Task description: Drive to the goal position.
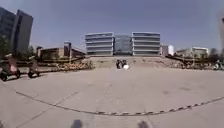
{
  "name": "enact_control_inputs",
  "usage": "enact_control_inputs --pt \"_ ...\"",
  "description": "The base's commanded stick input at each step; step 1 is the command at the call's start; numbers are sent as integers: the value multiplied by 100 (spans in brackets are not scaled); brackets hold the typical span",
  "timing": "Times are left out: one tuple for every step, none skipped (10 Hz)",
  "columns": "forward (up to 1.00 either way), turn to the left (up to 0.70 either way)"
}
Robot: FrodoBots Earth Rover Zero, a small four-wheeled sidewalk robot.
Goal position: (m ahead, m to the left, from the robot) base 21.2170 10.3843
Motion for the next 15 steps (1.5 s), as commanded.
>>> enact_control_inputs --pt "100 -2" --pt "100 -2" --pt "100 -1" --pt "100 -1" --pt "100 0" --pt "100 0" --pt "100 0" --pt "100 0" --pt "100 0" --pt "100 0" --pt "100 0" --pt "100 0" --pt "100 0" --pt "100 0" --pt "100 0"
